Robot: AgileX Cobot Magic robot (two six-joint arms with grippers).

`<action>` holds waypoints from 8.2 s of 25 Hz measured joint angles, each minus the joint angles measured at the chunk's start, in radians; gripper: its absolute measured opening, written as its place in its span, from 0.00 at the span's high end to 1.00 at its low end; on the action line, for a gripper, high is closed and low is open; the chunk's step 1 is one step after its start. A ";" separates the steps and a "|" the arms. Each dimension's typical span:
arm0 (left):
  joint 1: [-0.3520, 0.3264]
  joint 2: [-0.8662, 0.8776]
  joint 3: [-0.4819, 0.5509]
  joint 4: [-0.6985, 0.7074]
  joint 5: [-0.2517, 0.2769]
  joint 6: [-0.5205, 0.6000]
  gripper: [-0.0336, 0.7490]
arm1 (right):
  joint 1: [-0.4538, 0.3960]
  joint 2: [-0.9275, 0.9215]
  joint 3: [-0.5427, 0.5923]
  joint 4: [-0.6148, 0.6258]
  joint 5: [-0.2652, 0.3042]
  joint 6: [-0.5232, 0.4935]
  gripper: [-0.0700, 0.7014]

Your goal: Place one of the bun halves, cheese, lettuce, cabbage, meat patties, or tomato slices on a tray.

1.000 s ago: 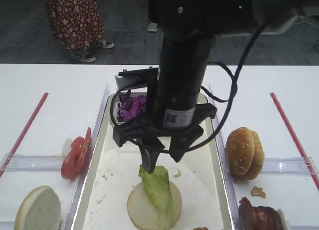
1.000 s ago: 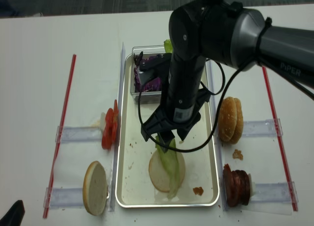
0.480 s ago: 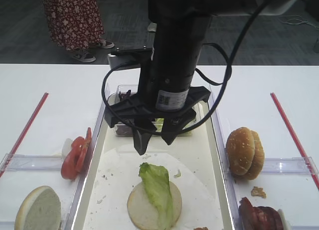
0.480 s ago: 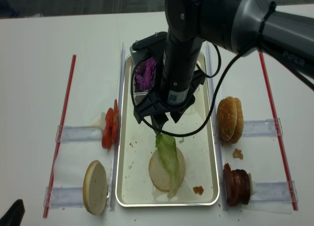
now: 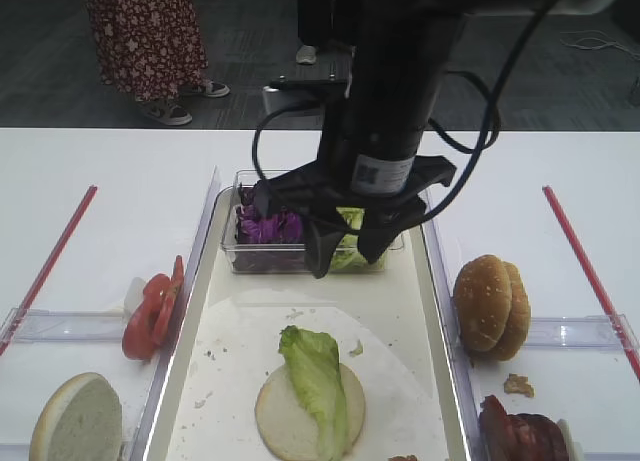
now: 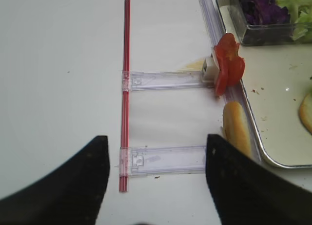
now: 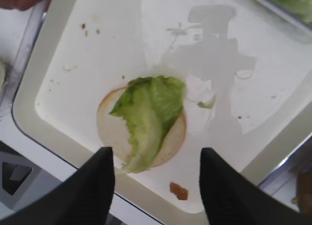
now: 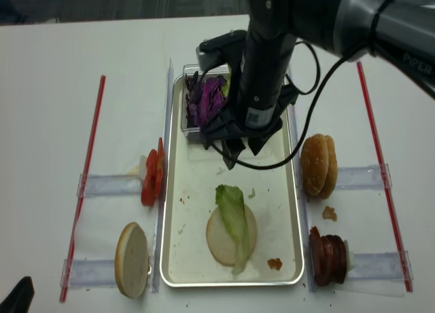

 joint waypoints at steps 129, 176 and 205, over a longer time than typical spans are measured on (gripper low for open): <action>0.000 0.000 0.000 0.000 0.000 0.004 0.43 | -0.670 -1.877 1.046 -0.168 -0.068 -0.111 0.37; 0.000 0.000 0.000 0.003 0.000 0.004 0.43 | -0.670 -1.879 1.046 -0.164 -0.068 -0.119 0.37; 0.000 0.000 0.000 0.003 0.000 0.004 0.43 | -0.670 -1.879 1.046 -0.163 -0.068 -0.119 0.37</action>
